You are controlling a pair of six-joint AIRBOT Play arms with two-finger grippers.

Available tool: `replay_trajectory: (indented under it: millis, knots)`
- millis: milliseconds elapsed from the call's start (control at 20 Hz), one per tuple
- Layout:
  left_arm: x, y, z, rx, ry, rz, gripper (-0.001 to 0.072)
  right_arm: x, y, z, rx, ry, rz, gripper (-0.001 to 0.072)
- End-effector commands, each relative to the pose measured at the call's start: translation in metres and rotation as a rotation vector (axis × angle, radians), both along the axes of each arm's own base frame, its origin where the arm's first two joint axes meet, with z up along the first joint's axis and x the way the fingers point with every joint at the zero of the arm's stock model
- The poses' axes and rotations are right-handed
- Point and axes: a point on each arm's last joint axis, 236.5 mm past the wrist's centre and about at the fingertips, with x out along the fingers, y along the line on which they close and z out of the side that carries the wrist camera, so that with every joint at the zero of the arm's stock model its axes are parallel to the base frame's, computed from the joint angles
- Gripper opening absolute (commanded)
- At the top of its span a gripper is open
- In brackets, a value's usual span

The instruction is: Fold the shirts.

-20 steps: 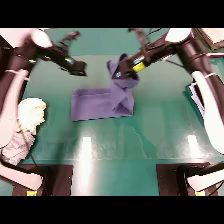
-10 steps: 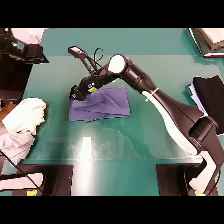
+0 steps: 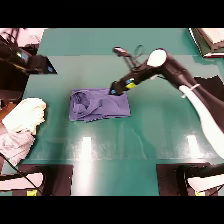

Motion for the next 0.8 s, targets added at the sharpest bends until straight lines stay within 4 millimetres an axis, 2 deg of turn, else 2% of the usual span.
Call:
replay_trajectory:
  millis: [0,100,200,300,450,650,750]
  knots:
    - [-0.037,-0.012,-0.065,-0.057,0.215,-0.017,0.0615,0.003,-0.049,-0.015,0.0,0.07,-0.13,0.0513]
    - [-0.062,-0.013,-0.099,-0.066,0.328,-0.021,0.0615,0.003,-0.064,-0.025,0.0,0.099,-0.175,0.0513]
    - [-0.078,-0.021,-0.121,-0.1,0.379,-0.039,0.0615,-0.003,-0.073,-0.037,-0.008,0.134,-0.195,0.0512]
    - [-0.083,-0.039,-0.128,-0.172,0.37,-0.075,0.0615,-0.01,-0.076,-0.048,-0.018,0.166,-0.199,0.0512]
    - [-0.089,-0.048,-0.152,-0.121,0.357,-0.109,0.0615,-0.018,-0.077,-0.059,-0.027,0.198,-0.202,0.0511]
    - [-0.094,-0.064,-0.17,-0.077,0.336,-0.14,0.0615,-0.019,-0.078,-0.061,-0.029,0.203,-0.202,0.0511]
    - [-0.101,-0.06,-0.176,-0.02,0.348,-0.176,0.0614,-0.019,-0.078,-0.061,-0.029,0.204,-0.203,0.051]
